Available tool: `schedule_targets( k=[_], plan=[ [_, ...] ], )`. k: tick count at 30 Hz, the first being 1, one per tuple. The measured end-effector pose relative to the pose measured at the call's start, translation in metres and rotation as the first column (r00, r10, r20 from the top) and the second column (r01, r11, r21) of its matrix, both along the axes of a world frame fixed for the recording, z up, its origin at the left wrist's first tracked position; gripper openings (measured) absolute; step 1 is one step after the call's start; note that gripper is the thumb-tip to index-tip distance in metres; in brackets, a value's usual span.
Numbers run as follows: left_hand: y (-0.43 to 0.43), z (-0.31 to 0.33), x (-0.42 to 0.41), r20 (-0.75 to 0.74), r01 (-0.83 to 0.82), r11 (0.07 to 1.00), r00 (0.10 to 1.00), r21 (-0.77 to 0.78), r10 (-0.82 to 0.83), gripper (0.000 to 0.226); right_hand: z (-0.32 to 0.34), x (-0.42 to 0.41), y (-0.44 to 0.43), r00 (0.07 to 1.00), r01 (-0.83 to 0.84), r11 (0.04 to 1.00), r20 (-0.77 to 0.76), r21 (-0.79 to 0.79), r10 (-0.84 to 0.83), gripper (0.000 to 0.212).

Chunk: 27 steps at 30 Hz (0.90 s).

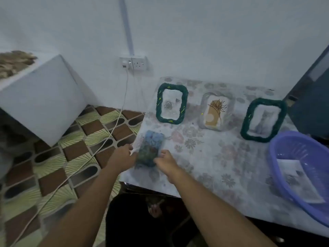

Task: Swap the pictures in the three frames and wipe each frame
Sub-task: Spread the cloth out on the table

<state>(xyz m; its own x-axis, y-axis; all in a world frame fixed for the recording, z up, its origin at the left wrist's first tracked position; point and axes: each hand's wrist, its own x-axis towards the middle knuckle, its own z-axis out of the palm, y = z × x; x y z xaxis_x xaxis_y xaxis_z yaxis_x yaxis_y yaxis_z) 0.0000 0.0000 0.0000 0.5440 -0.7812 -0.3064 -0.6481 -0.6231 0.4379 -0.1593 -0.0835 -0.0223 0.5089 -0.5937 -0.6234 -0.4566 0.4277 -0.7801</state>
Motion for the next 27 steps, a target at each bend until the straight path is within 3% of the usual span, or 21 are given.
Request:
schedule_targets(
  k=[2, 7, 12, 16, 19, 23, 27],
  plan=[
    [-0.001, -0.005, -0.001, -0.078, -0.04, 0.996, 0.996, -0.079, 0.033, 0.046, -0.003, 0.009, 0.002, 0.999, 0.052, 0.998, -0.014, -0.04, -0.053, 0.063],
    [-0.011, -0.02, -0.009, -0.128, -0.026, 0.996, 0.992, -0.08, 0.015, 0.037, -0.021, 0.026, 0.0, 0.985, 0.169, 0.984, -0.01, -0.052, -0.17, 0.053],
    [-0.016, -0.029, -0.019, -0.155, -0.082, 0.99, 0.986, -0.117, 0.064, 0.029, -0.022, 0.026, -0.008, 0.985, 0.163, 0.986, -0.048, -0.026, -0.164, 0.04],
    [-0.014, -0.024, -0.029, -0.289, -0.201, 0.946, 0.949, -0.254, 0.124, 0.032, -0.008, 0.018, -0.017, 0.989, 0.149, 0.988, -0.017, 0.036, -0.149, 0.027],
    [-0.017, -0.01, -0.039, -0.354, -0.264, 0.884, 0.927, -0.386, 0.123, 0.021, 0.001, 0.014, -0.023, 0.971, 0.233, 0.971, 0.042, 0.054, -0.235, 0.023],
    [-0.026, 0.014, -0.051, -0.568, -0.377, 0.785, 0.822, -0.492, 0.039, 0.004, 0.026, 0.001, -0.032, 0.962, 0.235, 0.972, 0.141, 0.02, -0.236, 0.005],
    [-0.034, 0.04, -0.072, -0.679, -0.382, 0.754, 0.725, -0.534, -0.114, 0.026, 0.056, -0.026, -0.043, 0.942, 0.258, 0.966, 0.218, 0.013, -0.254, 0.015]
  ],
)
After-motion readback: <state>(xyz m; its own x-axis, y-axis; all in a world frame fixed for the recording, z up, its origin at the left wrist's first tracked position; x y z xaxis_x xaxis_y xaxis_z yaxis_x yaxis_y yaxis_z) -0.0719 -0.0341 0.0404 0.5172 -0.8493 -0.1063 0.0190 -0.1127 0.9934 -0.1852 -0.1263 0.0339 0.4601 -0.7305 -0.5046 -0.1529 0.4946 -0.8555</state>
